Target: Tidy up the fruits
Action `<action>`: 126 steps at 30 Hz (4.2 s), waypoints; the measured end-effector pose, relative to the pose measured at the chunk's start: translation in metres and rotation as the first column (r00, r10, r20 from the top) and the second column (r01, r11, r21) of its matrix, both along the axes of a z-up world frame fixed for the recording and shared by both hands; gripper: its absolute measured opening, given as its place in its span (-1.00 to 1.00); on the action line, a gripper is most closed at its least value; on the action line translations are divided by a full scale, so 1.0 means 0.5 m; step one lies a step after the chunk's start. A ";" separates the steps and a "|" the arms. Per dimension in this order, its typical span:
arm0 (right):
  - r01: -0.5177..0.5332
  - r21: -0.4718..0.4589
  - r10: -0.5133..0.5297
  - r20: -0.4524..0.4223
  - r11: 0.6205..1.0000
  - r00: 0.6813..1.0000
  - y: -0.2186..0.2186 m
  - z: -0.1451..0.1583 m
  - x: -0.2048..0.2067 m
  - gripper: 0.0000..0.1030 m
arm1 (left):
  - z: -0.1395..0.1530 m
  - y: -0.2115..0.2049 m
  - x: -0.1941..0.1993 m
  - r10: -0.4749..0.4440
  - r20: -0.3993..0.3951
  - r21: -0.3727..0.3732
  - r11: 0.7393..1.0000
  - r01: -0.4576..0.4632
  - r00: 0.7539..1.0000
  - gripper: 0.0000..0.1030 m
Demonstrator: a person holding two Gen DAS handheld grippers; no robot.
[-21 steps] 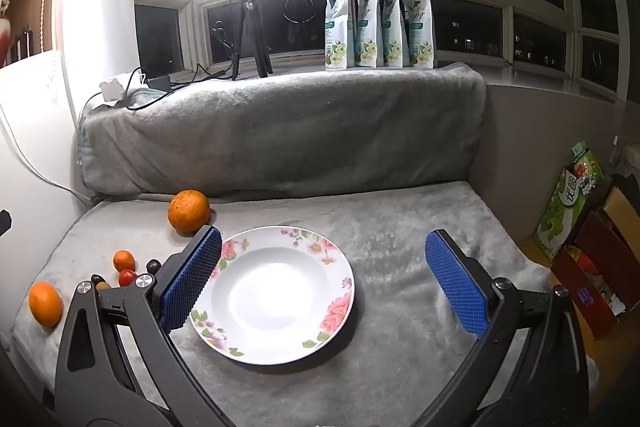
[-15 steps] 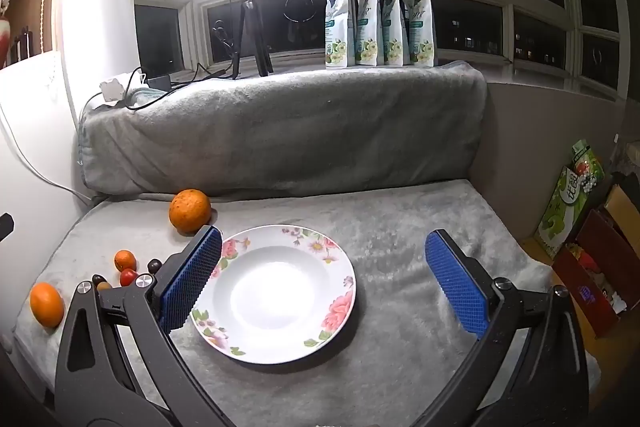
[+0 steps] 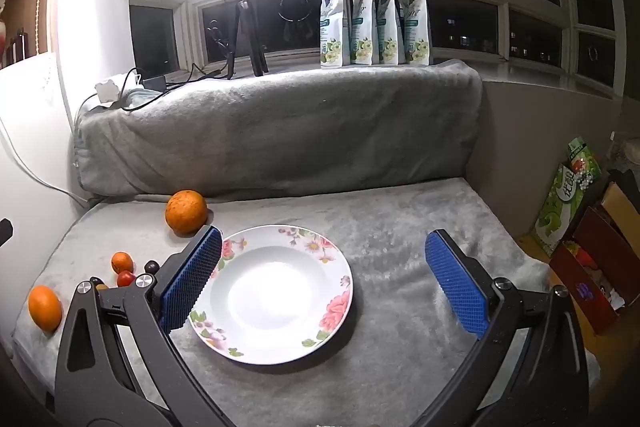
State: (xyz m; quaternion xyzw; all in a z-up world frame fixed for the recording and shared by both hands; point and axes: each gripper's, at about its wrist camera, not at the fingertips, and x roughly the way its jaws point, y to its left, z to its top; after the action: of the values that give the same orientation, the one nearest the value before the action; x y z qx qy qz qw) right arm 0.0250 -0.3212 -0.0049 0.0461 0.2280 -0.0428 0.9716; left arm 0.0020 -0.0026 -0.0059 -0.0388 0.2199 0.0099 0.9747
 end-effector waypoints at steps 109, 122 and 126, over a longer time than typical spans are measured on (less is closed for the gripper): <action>-0.516 0.071 0.520 -0.178 0.854 0.836 0.291 -0.045 0.117 1.00 | -0.111 0.173 -0.061 0.129 -0.206 -0.120 0.980 -0.156 0.970 0.70; -0.724 0.270 0.772 -0.259 0.635 0.581 0.471 -0.081 0.153 0.97 | -0.182 0.198 -0.059 0.061 -0.302 -0.251 0.958 -0.141 0.951 0.61; -0.743 0.362 0.826 -0.284 0.563 0.487 0.528 -0.105 0.163 0.90 | -0.194 0.199 -0.053 0.030 -0.308 -0.285 0.951 -0.122 0.951 0.57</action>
State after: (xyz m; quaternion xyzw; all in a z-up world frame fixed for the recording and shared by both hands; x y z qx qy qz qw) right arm 0.1063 -0.0573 -0.0573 0.0185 0.4311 0.4199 0.7984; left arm -0.0245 0.0969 -0.1028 -0.1929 0.3625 0.0200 0.9116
